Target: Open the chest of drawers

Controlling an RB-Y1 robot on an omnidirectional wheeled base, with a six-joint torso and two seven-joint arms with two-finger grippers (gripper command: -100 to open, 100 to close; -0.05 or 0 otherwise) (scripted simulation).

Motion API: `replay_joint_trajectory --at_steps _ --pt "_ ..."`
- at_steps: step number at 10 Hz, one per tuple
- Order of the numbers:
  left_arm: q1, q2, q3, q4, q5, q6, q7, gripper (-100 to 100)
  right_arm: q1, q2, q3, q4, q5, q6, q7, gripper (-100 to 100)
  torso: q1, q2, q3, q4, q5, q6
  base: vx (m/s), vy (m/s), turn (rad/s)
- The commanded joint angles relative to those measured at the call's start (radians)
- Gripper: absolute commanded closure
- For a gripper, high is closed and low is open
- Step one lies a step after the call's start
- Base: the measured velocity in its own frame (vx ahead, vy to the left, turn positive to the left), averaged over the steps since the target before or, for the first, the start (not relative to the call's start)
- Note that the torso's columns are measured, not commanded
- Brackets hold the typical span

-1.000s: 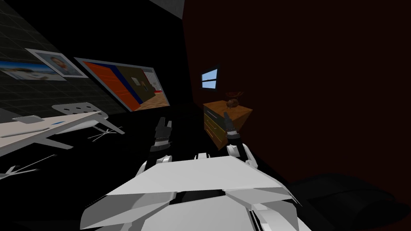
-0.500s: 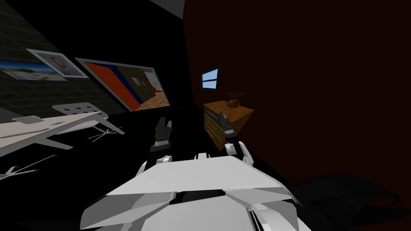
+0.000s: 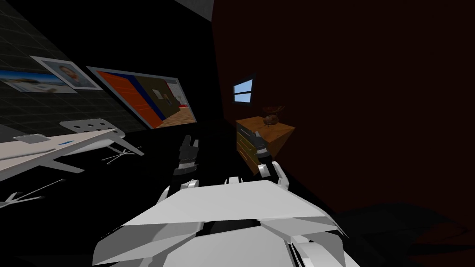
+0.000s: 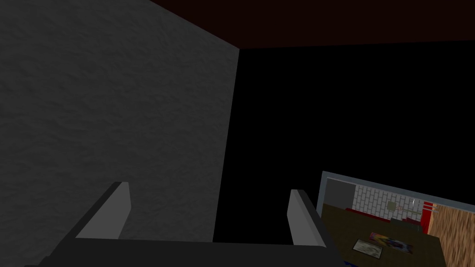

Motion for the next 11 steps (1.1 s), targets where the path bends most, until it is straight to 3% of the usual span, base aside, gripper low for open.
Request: replay_joint_trajectory --at_steps 1,6,11 --pt "0.000 0.000 0.000 0.000 0.000 0.000 0.000 0 -0.027 -0.001 0.012 0.027 0.039 -0.001 0.072 -100 0.000 -0.001 0.000 0.000 0.000 0.000 0.030 0.014 0.004" --pt "0.000 0.000 0.000 0.000 0.000 0.000 0.000 0 -0.096 -0.008 0.042 0.096 0.140 0.007 0.214 -100 0.000 0.000 0.000 0.000 0.000 0.000 0.034 0.005 -0.001" --pt "0.000 0.000 0.000 0.000 0.000 0.000 0.000 0 -0.138 -0.015 0.060 0.149 0.206 0.014 0.348 -100 0.000 -0.001 0.000 0.000 0.000 0.000 0.029 0.000 -0.008"
